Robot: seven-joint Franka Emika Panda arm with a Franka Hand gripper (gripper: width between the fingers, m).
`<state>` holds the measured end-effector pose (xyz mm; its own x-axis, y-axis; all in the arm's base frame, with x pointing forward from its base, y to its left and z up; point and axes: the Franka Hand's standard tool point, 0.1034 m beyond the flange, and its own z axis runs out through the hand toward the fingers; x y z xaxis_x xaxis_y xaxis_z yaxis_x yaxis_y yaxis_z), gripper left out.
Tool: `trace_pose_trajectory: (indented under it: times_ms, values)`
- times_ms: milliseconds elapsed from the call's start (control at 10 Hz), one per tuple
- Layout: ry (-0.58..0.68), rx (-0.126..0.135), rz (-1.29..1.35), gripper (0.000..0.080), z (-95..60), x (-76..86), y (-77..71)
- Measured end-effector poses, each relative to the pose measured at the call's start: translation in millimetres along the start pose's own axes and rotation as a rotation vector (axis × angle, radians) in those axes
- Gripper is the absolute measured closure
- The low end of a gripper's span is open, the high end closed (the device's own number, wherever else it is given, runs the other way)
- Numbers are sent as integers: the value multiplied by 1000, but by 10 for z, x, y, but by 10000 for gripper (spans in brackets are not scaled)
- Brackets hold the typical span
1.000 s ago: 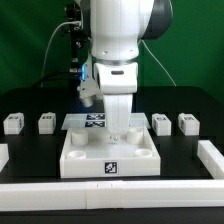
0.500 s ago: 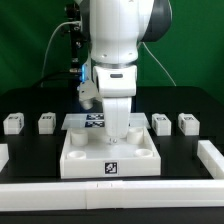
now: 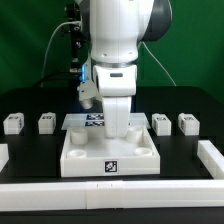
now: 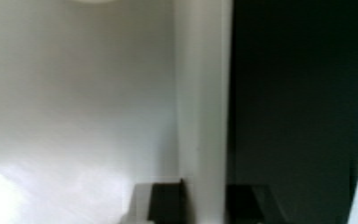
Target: Assemble one leg
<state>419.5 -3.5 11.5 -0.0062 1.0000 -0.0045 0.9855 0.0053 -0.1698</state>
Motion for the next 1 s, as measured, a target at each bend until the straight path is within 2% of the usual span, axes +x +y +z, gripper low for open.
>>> trace_pose_trajectory:
  times_ms: [700,1000]
  values:
    - [1,-13,11,722,-15,20,45]
    - [7,-32,53,722,-94,249,358]
